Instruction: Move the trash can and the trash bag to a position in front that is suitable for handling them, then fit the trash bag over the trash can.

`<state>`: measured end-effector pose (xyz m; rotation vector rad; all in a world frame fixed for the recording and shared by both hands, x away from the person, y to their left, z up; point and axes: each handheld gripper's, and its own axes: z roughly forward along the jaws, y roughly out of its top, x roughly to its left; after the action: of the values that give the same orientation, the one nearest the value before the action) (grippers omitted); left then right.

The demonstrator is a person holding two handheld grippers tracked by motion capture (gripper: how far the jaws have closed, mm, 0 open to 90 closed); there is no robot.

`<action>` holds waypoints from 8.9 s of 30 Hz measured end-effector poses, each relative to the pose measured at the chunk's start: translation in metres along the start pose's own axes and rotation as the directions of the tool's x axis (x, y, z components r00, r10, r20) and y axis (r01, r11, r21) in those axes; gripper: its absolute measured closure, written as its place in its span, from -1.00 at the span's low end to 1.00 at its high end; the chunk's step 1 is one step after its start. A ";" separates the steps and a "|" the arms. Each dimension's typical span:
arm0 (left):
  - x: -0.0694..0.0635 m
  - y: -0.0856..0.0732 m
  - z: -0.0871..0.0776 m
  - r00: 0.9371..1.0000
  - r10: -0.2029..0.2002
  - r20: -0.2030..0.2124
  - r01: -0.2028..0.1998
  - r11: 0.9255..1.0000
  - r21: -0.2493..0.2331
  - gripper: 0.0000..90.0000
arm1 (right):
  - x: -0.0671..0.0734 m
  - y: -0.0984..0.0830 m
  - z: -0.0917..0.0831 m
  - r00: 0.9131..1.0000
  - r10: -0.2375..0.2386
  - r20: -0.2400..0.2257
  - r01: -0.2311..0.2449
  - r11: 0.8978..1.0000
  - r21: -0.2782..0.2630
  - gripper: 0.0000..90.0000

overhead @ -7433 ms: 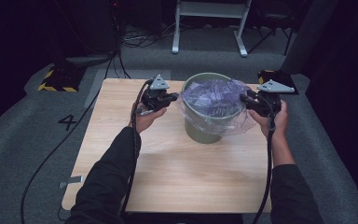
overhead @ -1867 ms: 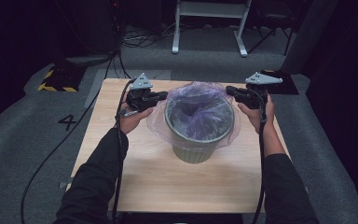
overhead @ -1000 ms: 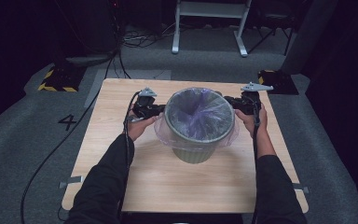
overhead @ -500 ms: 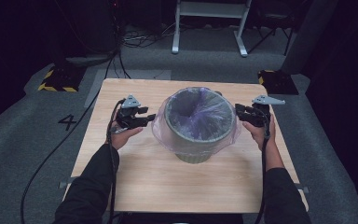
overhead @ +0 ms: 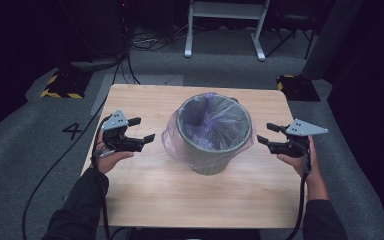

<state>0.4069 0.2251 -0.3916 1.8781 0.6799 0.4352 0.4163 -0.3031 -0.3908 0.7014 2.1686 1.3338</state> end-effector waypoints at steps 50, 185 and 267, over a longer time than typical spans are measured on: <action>-0.067 -0.019 0.071 0.970 0.161 0.182 -0.180 0.979 0.096 0.98 | 0.058 -0.015 0.032 0.979 -0.130 0.156 0.128 0.991 0.023 -0.02; -0.075 -0.111 0.030 0.990 0.057 0.133 -0.102 0.927 0.361 -0.65 | 0.056 0.137 0.096 0.973 -0.189 -0.135 0.219 0.941 0.260 -0.47; -0.075 -0.111 0.030 0.990 0.054 0.129 -0.098 0.927 0.361 -0.65 | 0.058 0.126 0.010 0.990 -0.125 -0.072 0.137 0.970 0.202 -0.57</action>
<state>0.3377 0.1892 -0.5045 2.2714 0.6431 0.2545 0.4010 -0.2094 -0.2887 0.5895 2.3800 1.0855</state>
